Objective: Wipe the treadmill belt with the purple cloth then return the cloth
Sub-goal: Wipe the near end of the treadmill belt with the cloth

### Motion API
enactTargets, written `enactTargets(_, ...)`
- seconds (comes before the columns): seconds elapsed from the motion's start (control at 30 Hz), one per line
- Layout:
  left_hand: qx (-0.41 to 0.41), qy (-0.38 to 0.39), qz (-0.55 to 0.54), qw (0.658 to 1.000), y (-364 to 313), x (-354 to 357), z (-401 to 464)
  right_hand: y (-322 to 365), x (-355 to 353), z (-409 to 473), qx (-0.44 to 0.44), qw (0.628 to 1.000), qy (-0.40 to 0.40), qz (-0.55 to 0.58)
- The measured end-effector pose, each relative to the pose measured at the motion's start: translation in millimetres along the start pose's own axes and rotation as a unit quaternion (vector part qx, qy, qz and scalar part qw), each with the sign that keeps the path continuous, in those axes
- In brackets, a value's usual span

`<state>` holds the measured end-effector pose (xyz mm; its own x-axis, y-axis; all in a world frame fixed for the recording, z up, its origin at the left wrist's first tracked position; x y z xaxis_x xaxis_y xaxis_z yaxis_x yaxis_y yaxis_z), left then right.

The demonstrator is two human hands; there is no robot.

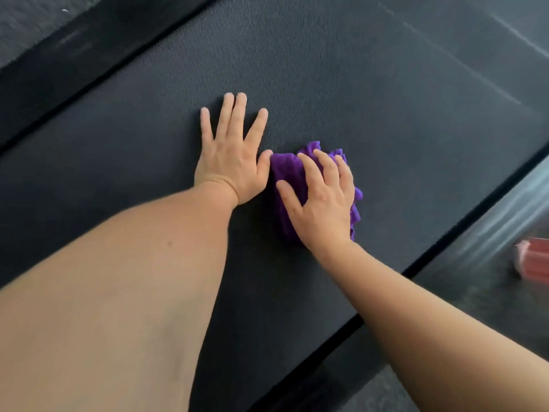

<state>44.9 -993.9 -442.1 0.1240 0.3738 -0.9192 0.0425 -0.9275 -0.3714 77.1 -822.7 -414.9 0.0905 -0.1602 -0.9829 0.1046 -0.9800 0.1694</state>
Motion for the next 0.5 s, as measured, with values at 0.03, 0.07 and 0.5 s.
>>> enactTargets(0.03,0.003,0.006,0.003,1.0,0,-1,-3,4,0,-6,0.005,1.0,0.008,-0.003)
enactTargets(0.07,0.004,0.012,0.006,1.0,1,0,-9,7,-1,-12,0.009,1.0,0.017,-0.004)
enactTargets(0.5,-0.069,0.082,0.026,0.994,51,-11,-175,58,10,-101,-0.006,0.993,0.118,-0.013)
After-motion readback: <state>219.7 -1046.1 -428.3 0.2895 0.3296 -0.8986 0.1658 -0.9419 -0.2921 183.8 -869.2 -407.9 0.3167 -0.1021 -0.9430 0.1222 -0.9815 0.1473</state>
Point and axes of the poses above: each hand's wrist, its own z-axis towards the middle knuckle, its own x-axis out of the palm, y = z × x, the point moved 3 cm from there along z, towards the middle knuckle, and after that the axes turned 11 degrees about -z, right-handed, at the moved point
